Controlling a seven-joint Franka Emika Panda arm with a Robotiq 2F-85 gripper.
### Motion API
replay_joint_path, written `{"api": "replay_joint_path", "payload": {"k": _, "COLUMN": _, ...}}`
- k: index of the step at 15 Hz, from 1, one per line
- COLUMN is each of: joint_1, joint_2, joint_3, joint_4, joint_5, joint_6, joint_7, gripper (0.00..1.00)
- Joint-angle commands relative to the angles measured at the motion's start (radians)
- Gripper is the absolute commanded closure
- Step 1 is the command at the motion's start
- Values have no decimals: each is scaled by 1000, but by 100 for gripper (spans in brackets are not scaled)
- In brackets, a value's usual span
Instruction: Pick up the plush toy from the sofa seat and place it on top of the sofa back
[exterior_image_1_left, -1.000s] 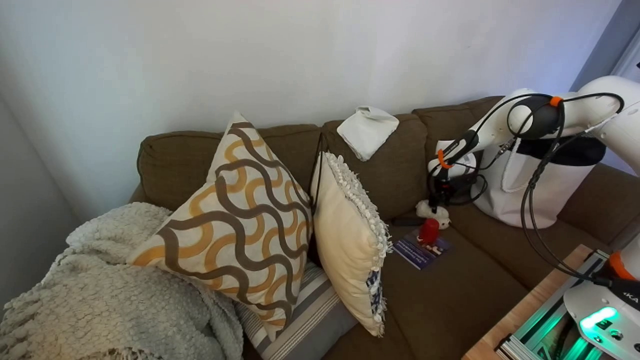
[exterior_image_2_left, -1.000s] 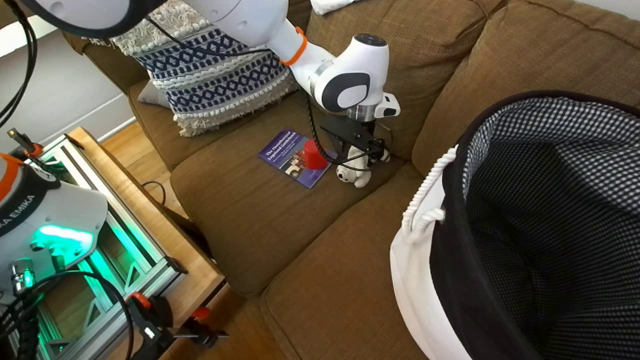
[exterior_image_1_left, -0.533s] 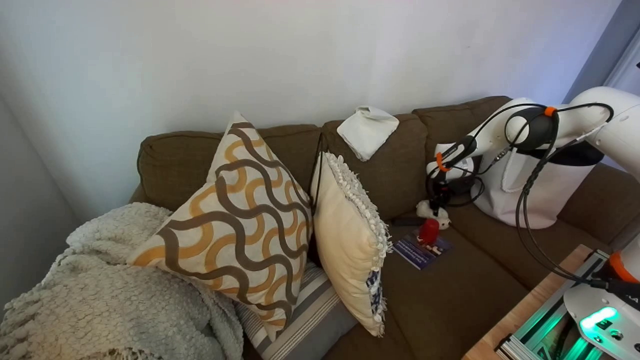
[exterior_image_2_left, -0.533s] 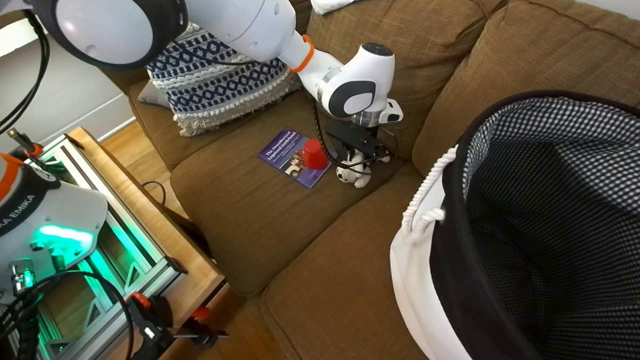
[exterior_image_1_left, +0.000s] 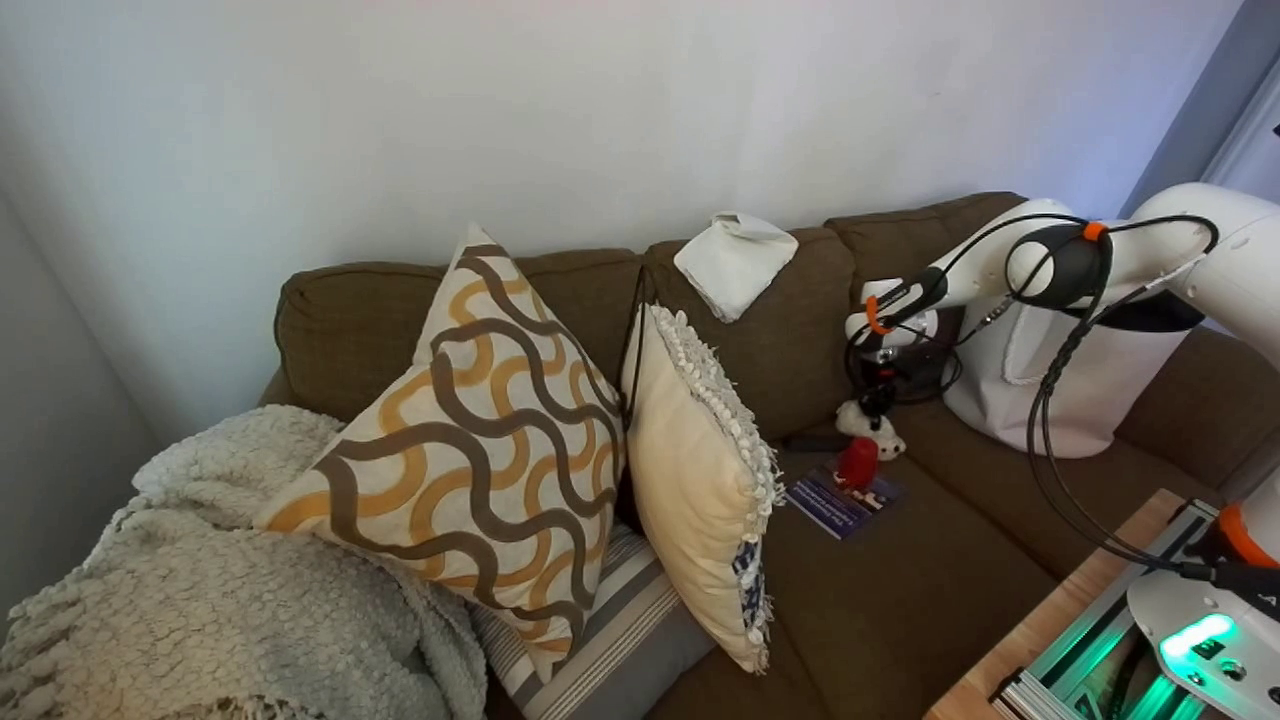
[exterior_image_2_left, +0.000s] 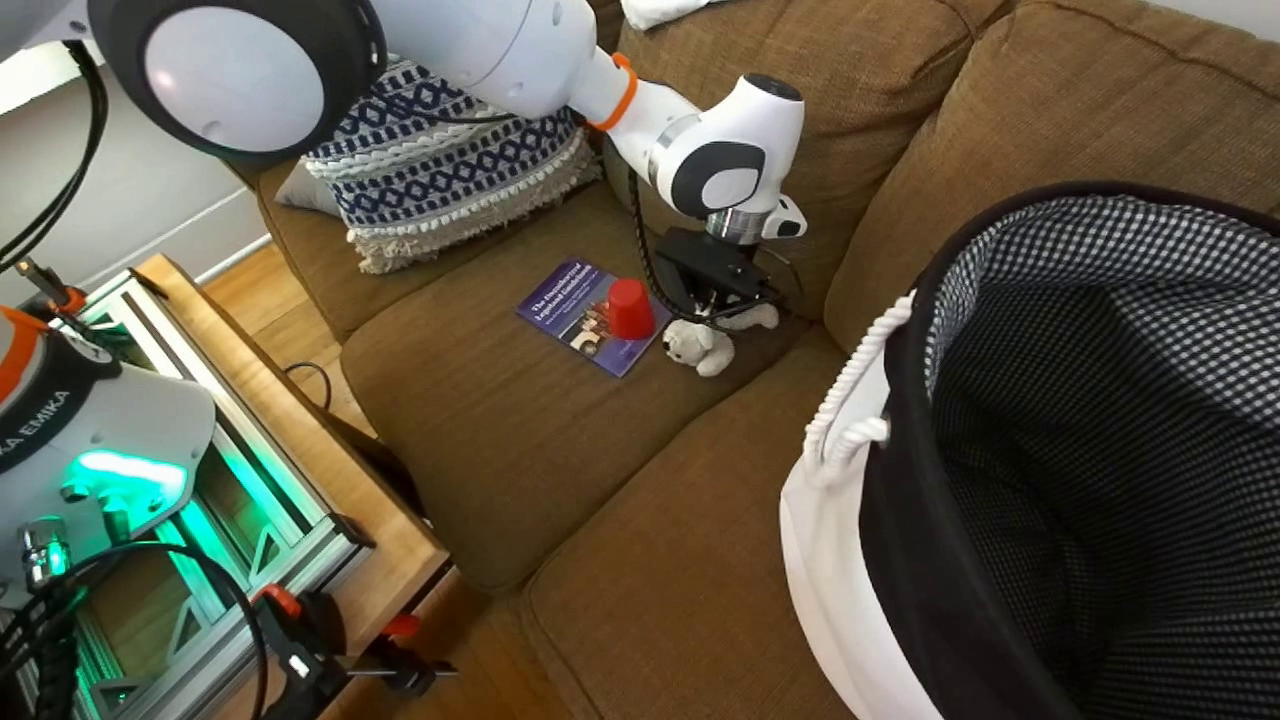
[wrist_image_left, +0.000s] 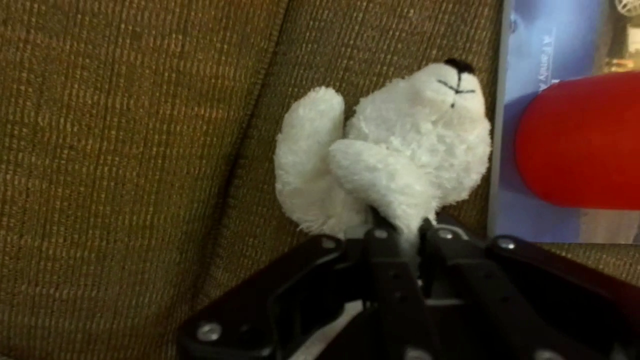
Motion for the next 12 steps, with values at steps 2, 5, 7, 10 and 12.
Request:
{"api": "replay_joint_path", "payload": {"k": 2, "joint_1": 22, "joint_2": -92, "joint_3": -4, "joint_4": -105, "joint_5": -5, "joint_6": -6, "joint_7": 15, "gripper": 97}}
{"api": "replay_joint_path", "payload": {"k": 5, "joint_1": 56, "joint_2": -224, "joint_3": -13, "joint_4": -268, "joint_5": -26, "joint_6": -12, "joint_7": 8, "gripper": 97}}
{"api": "replay_joint_path", "payload": {"k": 7, "joint_1": 86, "joint_2": -306, "joint_3": -30, "joint_4": -354, "joint_5": -44, "joint_6": -19, "joint_7": 29, "gripper": 97}}
{"api": "replay_joint_path", "payload": {"k": 10, "joint_1": 147, "joint_2": -429, "joint_3": -76, "joint_4": -483, "joint_5": -64, "joint_6": 15, "joint_7": 142, "gripper": 97}}
{"api": "replay_joint_path", "payload": {"k": 12, "joint_1": 194, "joint_2": -516, "joint_3": -116, "joint_4": -571, "joint_5": -86, "joint_6": 49, "joint_7": 254, "gripper": 97}}
